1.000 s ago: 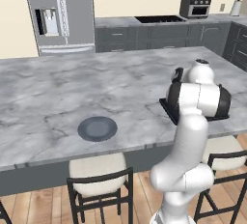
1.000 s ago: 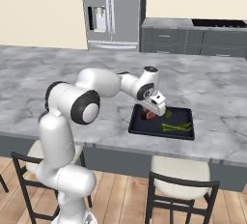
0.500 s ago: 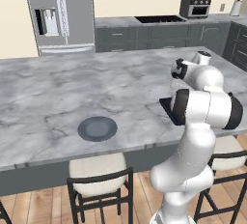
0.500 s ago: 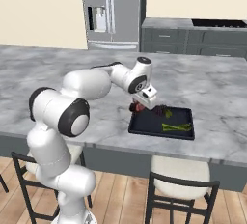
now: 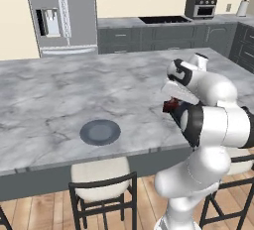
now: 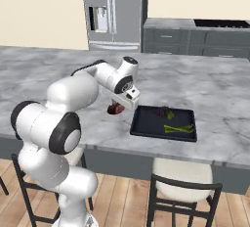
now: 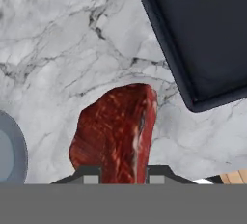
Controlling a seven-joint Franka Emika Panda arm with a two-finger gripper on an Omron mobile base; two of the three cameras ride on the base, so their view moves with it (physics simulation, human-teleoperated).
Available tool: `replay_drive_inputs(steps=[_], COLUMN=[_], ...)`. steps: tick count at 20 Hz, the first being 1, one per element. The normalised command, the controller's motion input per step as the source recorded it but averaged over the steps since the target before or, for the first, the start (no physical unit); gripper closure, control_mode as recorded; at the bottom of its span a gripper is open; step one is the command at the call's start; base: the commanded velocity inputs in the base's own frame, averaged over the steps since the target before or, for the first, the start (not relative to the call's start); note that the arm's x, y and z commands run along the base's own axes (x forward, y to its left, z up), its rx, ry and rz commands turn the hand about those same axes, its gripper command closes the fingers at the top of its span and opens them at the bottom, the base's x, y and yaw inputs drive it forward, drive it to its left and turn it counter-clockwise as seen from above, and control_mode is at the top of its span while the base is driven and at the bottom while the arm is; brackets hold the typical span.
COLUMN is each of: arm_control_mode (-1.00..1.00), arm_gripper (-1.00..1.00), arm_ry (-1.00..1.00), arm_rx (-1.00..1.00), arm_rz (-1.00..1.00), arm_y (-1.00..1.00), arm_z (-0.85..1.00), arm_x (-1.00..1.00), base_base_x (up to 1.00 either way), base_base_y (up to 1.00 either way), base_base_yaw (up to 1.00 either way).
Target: Create a steak meal by picking up the steak and asparagus from the tray and placing them on the plate. Leave the grapes on the tray.
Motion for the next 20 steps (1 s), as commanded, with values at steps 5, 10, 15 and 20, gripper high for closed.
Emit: replay_drive_inputs(steps=[5,10,15,20], arm_control_mode=[-1.00,-1.00,-1.00,-1.00], arm_gripper=[1.00,1.00,1.00,1.00], arm_ry=[0.00,0.00,0.00,0.00], arm_rx=[0.02,0.01,0.01,0.00], arm_rz=[0.19,0.18,0.18,0.17], arm_y=[1.00,1.00,1.00,1.00], arm_z=[0.00,0.00,0.00,-0.11], arm_x=[-0.29,-0.10,0.00,0.00], base_base_x=[0.00,0.00,0.00,0.00], base_base_y=[0.00,0.00,0.00,0.00], base_base_yaw=[0.00,0.00,0.00,0.00])
